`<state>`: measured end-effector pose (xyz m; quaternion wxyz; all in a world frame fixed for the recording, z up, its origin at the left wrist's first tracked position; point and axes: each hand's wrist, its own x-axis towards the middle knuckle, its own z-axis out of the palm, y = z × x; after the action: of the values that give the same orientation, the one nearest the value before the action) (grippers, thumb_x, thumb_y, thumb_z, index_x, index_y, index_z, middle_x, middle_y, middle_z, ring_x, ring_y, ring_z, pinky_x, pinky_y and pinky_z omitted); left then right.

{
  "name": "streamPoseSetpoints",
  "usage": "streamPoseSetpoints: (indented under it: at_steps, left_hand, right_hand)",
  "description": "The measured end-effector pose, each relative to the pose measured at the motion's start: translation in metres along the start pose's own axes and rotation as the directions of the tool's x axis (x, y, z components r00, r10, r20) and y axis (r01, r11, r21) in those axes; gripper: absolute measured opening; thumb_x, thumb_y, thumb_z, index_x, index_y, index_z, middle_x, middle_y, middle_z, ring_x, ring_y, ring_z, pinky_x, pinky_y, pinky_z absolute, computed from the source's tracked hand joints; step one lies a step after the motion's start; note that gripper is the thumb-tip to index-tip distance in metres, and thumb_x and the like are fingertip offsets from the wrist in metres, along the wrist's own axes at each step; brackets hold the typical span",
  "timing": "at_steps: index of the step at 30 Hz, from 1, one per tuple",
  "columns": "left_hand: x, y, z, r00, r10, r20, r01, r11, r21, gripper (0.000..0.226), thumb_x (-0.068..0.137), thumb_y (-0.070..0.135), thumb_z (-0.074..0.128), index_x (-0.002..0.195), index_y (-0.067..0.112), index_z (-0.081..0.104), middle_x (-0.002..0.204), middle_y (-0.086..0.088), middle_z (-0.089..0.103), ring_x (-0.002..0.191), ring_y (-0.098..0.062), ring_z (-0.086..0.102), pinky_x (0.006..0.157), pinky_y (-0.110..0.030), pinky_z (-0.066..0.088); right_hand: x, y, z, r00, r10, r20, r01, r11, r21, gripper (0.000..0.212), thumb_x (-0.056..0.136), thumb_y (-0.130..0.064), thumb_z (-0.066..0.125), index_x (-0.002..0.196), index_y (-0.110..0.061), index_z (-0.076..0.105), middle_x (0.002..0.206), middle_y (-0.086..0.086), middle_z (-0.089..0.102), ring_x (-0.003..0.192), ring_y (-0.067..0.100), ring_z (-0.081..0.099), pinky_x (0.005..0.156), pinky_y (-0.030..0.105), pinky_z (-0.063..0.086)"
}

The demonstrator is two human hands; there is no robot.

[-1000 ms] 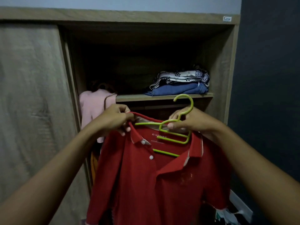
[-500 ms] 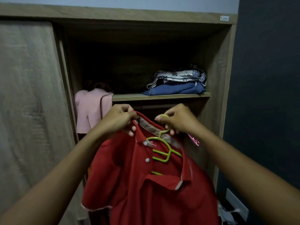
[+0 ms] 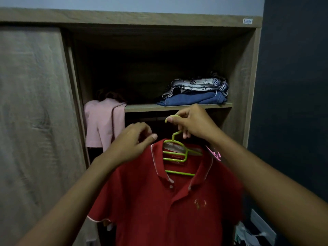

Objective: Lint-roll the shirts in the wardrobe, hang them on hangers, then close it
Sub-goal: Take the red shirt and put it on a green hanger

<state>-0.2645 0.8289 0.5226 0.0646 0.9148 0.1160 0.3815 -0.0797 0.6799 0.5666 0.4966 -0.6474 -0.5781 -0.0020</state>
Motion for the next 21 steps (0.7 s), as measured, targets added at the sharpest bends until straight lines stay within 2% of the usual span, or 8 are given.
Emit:
streamPoseSetpoints:
  at_steps: [2,4,8,10,12,15,18,21]
  left_hand:
    - [-0.003,-0.01,0.015,0.986,0.046,0.159,-0.055,0.997,0.056,0.046,0.092,0.063,0.039,0.111,0.026,0.061,0.1,0.009,0.063,0.092,-0.01,0.058,0.08,-0.038,0.049]
    - [-0.006,-0.014,0.025,0.97,0.048,0.237,-0.045,0.999,-0.015,0.046,0.095,0.06,0.037,0.104,0.023,0.063,0.094,0.008,0.065,0.085,-0.007,0.06,0.076,-0.038,0.05]
    - [-0.006,-0.027,0.036,0.98,0.031,0.197,-0.02,0.998,-0.058,0.041,0.096,0.056,0.039,0.088,0.02,0.056,0.078,0.006,0.061,0.072,-0.007,0.058,0.068,-0.036,0.047]
    - [-0.007,-0.035,0.037,0.985,0.006,0.172,0.007,0.997,-0.076,0.046,0.094,0.059,0.036,0.086,0.018,0.055,0.077,0.004,0.06,0.072,-0.008,0.058,0.069,-0.037,0.046]
    - [-0.007,-0.043,0.038,0.989,-0.025,0.143,0.04,0.994,-0.099,0.047,0.093,0.061,0.035,0.084,0.019,0.053,0.077,0.003,0.06,0.072,-0.011,0.058,0.071,-0.04,0.046]
    - [-0.004,-0.053,0.039,0.993,-0.057,0.107,0.072,0.988,-0.139,0.045,0.093,0.061,0.036,0.082,0.021,0.052,0.076,0.003,0.058,0.072,-0.012,0.058,0.071,-0.041,0.047]
    - [0.0,-0.055,0.045,0.993,-0.083,0.089,0.094,0.987,-0.13,0.045,0.091,0.062,0.04,0.086,0.021,0.057,0.08,0.003,0.061,0.075,-0.012,0.059,0.071,-0.04,0.049]
    - [0.009,-0.056,0.046,0.996,-0.056,-0.062,0.052,0.996,-0.069,0.034,0.09,0.053,0.051,0.097,0.022,0.06,0.091,0.004,0.062,0.083,-0.012,0.058,0.075,-0.034,0.048]
  right_hand:
    - [-0.001,-0.004,-0.001,0.999,-0.048,-0.002,0.048,0.999,0.008,0.017,0.09,-0.036,0.072,0.09,-0.02,0.078,0.067,0.013,0.07,0.044,0.022,0.064,0.039,0.023,0.044]
    - [-0.002,-0.007,-0.004,0.997,-0.076,0.002,0.076,0.997,0.011,0.016,0.091,-0.033,0.07,0.09,-0.02,0.078,0.069,0.011,0.071,0.045,0.021,0.065,0.04,0.023,0.046]
    - [-0.004,0.012,-0.014,0.994,-0.068,0.088,0.077,0.992,-0.096,0.021,0.093,-0.035,0.067,0.107,-0.02,0.073,0.091,0.004,0.075,0.062,0.02,0.07,0.058,0.03,0.056]
    - [-0.006,0.034,-0.029,0.979,0.031,0.199,0.02,0.969,-0.247,0.041,0.086,-0.055,0.066,0.113,-0.026,0.072,0.102,-0.004,0.075,0.078,0.012,0.072,0.078,0.032,0.059]
    - [-0.011,0.055,-0.043,0.916,0.169,0.363,-0.025,0.929,-0.369,0.057,0.075,-0.074,0.062,0.105,-0.028,0.076,0.1,-0.006,0.077,0.09,0.013,0.072,0.09,0.041,0.057]
    - [-0.018,0.075,-0.05,0.792,0.303,0.53,-0.149,0.938,-0.313,0.036,0.086,-0.054,0.067,0.098,-0.022,0.079,0.098,0.002,0.079,0.095,0.024,0.074,0.094,0.046,0.057]
    - [-0.014,0.08,-0.053,0.788,0.284,0.546,-0.183,0.955,-0.233,0.03,0.091,-0.043,0.067,0.1,-0.018,0.079,0.1,0.005,0.079,0.095,0.028,0.074,0.093,0.046,0.058]
    - [-0.005,0.078,-0.053,0.797,0.309,0.518,-0.177,0.941,-0.289,0.035,0.09,-0.049,0.067,0.095,-0.017,0.079,0.092,0.005,0.079,0.085,0.026,0.075,0.082,0.04,0.059]
